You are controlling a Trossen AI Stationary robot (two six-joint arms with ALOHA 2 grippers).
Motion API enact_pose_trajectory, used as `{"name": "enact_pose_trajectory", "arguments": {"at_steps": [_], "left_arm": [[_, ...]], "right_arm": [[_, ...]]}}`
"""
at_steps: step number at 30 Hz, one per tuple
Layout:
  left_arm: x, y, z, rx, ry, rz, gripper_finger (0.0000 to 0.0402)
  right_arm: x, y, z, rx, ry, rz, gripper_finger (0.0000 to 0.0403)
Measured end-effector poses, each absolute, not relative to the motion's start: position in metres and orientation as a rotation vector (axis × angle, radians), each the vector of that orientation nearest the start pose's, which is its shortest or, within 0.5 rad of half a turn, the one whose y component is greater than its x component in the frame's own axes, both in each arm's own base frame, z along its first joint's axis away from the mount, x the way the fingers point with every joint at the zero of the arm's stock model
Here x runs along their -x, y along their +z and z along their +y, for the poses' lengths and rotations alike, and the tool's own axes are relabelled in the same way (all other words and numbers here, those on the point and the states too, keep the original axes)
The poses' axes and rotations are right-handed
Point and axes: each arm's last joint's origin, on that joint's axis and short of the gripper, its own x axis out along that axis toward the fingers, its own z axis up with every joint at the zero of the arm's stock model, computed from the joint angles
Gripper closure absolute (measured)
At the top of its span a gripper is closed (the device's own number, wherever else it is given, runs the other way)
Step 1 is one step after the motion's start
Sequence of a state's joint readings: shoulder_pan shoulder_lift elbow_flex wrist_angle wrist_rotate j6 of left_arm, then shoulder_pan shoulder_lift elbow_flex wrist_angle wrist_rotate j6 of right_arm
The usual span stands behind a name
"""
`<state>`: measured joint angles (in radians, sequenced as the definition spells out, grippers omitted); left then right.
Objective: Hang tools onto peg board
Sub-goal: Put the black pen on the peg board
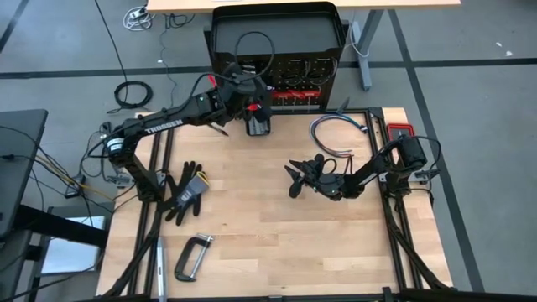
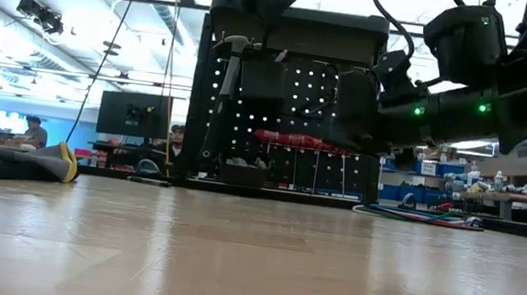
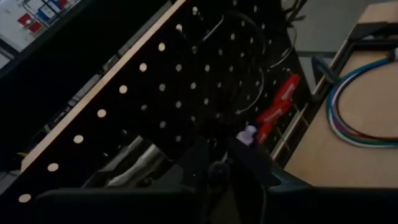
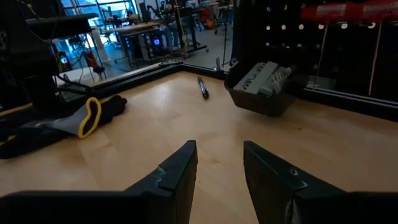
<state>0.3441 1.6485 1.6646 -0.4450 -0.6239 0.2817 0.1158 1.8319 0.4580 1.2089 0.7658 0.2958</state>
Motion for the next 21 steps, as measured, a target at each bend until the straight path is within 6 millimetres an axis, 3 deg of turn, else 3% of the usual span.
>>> {"name": "enact_pose_trajectory", "arguments": {"at_steps": [10,16,21], "left_arm": [[-0.341,0.392,0.14,-0.295,0.888,0.563,0.0313],[-0.338,0.394,0.132,-0.278,0.783,0.568,0.0275],[-0.307,0.422,0.103,-0.241,0.621,0.534,0.0254]], "right_arm": [[-0.283,0.115,0.013,-0.214,-0.665,0.055,0.0263],[-0.283,0.115,0.013,-0.208,-0.665,0.057,0.0263],[-0.283,0.115,0.013,-0.182,-0.663,0.066,0.0263]]}}
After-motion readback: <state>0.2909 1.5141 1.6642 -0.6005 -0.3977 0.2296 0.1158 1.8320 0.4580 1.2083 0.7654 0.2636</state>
